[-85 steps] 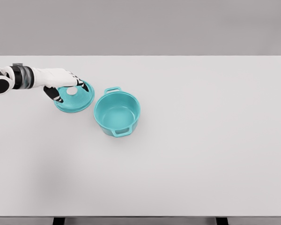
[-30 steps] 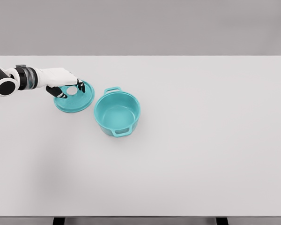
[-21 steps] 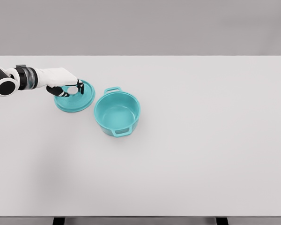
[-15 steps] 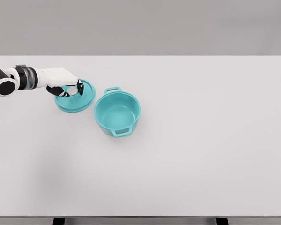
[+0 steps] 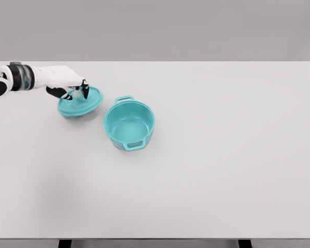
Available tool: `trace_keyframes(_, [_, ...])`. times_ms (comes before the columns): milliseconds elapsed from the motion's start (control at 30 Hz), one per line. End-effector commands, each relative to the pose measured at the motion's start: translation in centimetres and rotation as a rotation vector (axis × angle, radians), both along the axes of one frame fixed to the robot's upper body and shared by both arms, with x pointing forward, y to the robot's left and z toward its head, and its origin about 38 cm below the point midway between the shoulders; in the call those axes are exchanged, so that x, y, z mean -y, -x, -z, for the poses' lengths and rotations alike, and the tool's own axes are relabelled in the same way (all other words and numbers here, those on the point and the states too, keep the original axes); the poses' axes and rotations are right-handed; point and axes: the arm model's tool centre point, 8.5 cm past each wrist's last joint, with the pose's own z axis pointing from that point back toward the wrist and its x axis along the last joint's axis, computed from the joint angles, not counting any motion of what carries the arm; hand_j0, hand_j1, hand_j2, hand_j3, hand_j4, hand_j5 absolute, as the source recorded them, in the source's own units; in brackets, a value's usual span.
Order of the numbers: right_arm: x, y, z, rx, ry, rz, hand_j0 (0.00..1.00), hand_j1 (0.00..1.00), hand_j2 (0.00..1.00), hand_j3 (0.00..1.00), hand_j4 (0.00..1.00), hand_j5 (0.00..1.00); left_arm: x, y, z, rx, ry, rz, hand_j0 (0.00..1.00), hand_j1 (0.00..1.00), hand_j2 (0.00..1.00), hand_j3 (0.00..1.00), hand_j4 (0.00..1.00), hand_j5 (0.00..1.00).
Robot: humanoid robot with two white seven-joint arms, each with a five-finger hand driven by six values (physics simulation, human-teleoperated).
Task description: Cover the pot with left arm
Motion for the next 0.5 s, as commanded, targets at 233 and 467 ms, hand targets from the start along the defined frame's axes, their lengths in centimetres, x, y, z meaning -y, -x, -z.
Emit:
trace_keyframes(233, [0.0, 0.0, 0.0, 0.000, 0.000, 0.000, 1.00, 1.00, 1.00, 1.00, 1.00, 1.00, 1.7, 1.0, -2.4, 0.040, 0.014, 0.103, 0.51, 0.51, 0.51, 0.51, 0.51, 0.51])
trace_keyframes(467, [0.0, 0.0, 0.0, -0.001, 0.000, 0.000, 1.00, 1.00, 1.00, 1.00, 1.00, 1.00, 3.0, 1.7, -4.1, 0.077, 0.025, 0.158, 0.51, 0.51, 0.51, 0.51, 0.51, 0.51])
